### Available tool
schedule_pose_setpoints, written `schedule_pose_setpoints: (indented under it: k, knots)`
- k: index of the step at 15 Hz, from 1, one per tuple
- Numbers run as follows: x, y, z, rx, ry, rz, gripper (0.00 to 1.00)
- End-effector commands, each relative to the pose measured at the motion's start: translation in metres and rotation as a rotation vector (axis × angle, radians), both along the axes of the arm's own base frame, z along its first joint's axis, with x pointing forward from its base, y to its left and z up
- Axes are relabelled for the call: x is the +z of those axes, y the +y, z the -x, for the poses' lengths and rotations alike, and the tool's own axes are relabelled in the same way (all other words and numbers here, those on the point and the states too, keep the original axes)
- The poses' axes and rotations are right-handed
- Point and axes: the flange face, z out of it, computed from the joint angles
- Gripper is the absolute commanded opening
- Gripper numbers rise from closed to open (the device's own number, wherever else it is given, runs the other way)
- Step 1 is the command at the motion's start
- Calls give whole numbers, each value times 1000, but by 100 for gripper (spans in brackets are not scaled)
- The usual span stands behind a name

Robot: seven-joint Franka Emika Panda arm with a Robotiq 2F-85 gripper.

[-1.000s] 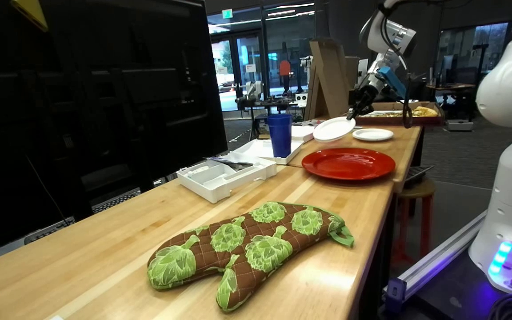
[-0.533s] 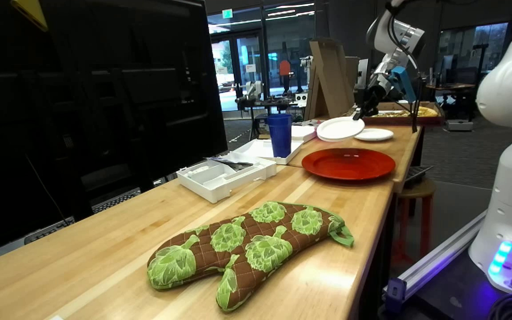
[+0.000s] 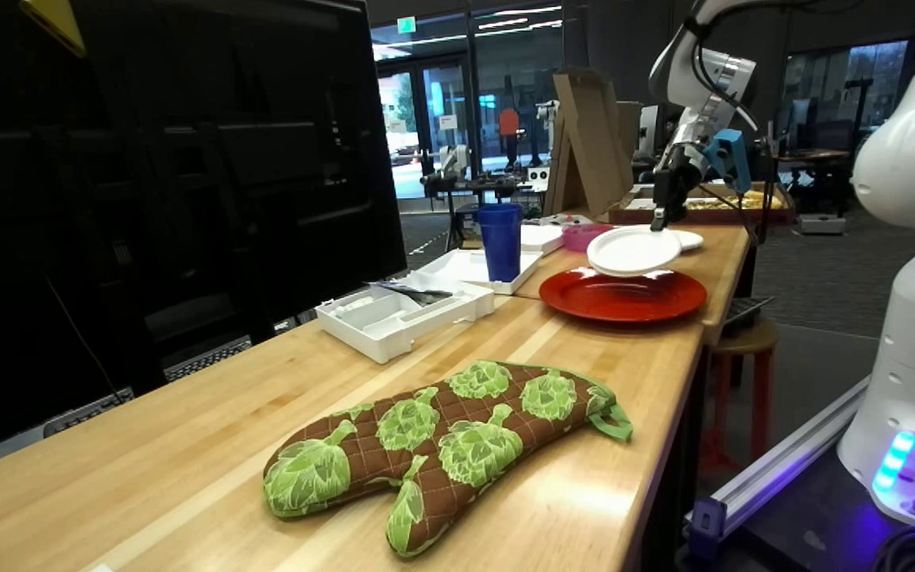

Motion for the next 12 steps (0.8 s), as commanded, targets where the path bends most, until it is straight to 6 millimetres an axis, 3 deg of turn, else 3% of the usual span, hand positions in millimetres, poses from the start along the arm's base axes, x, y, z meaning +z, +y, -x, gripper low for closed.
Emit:
schedule_pose_setpoints:
  k: [1, 12]
  knots:
    - [5, 12, 10, 59, 0, 81, 1]
    - [6, 57, 2, 289, 10, 262, 1]
